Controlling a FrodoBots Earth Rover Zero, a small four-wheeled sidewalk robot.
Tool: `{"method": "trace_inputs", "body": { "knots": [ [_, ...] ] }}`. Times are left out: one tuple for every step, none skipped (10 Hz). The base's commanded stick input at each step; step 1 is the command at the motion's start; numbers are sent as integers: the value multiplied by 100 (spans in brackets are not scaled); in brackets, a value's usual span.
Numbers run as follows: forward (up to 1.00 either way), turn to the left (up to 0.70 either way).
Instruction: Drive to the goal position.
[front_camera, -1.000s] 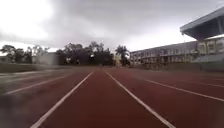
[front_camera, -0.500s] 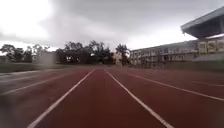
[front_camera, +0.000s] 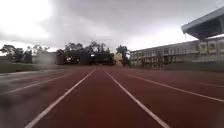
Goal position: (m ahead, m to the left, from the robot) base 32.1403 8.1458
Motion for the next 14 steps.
{"method": "trace_inputs", "body": {
  "knots": [
    [45, 0],
    [45, 0],
    [45, 0],
    [45, 0],
    [45, 0],
    [45, 0],
    [45, 0],
    [45, 0],
    [45, 0],
    [45, 0],
    [45, 0],
    [45, 0],
    [45, 0],
    [45, 0]
  ]
}}
